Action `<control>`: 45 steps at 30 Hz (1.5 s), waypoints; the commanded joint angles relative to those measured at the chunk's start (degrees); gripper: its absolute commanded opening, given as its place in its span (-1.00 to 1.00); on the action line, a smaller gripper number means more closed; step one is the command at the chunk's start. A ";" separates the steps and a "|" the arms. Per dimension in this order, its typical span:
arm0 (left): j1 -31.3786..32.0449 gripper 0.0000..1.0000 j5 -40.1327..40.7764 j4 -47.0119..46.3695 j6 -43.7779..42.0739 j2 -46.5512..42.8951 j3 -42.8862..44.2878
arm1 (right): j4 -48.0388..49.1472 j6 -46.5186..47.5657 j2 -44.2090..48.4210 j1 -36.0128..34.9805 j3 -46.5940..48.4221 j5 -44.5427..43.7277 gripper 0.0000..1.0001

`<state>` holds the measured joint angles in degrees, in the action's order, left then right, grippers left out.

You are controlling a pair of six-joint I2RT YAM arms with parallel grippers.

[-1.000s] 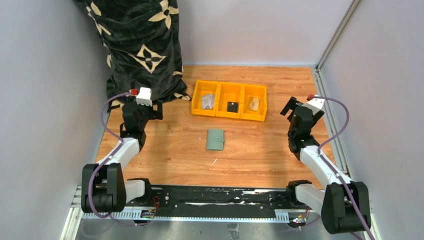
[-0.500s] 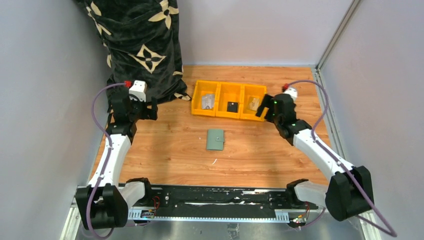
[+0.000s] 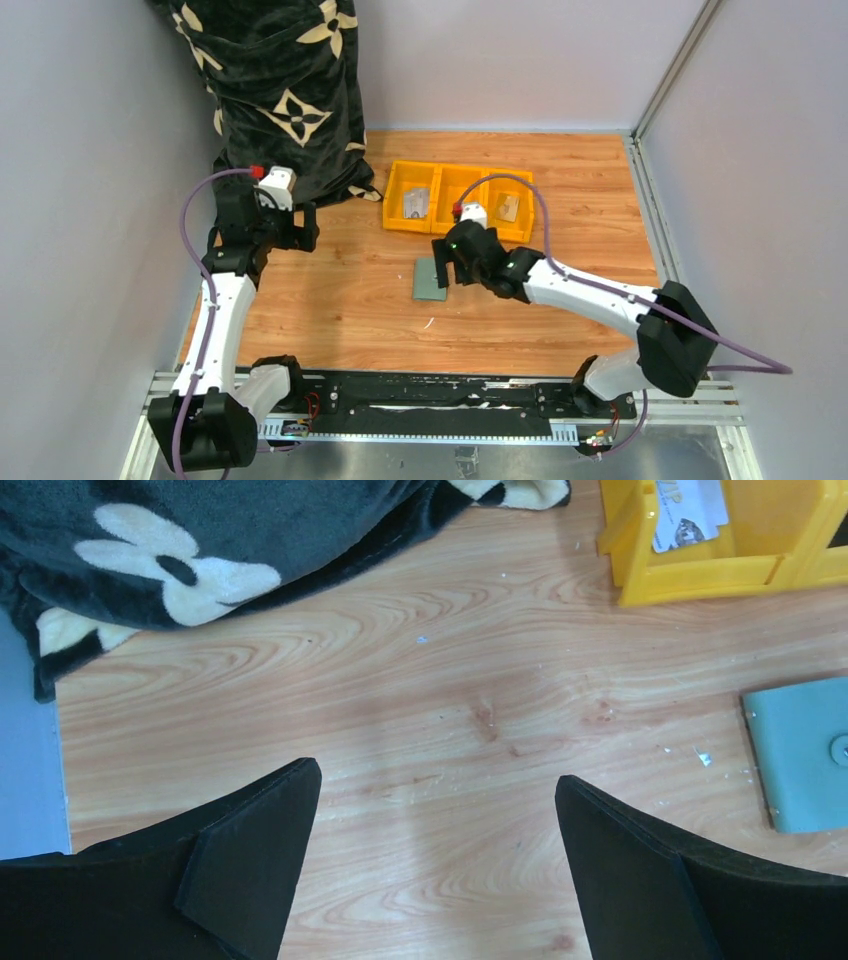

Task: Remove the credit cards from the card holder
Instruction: Pick up the card holder from the center of the board.

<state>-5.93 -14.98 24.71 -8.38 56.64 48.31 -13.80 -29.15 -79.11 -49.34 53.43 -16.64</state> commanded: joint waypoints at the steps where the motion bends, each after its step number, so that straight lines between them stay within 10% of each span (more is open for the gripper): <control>1: -0.39 1.00 -2.39 5.30 -0.36 -1.67 2.64 | -3.44 -1.20 -3.34 -5.37 1.84 -3.77 0.91; 27: -0.39 1.00 -10.20 10.33 -2.69 -5.48 4.11 | -1.69 -2.23 -28.47 -9.75 15.26 -4.94 0.92; 45: -0.39 1.00 -12.26 11.89 -2.95 -6.25 5.82 | -5.46 -3.34 -29.43 -8.65 14.12 -8.47 0.88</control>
<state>-5.93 -25.87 35.42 -10.76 51.40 52.21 -14.39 -30.79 -107.94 -58.48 68.82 -21.26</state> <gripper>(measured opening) 0.997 0.937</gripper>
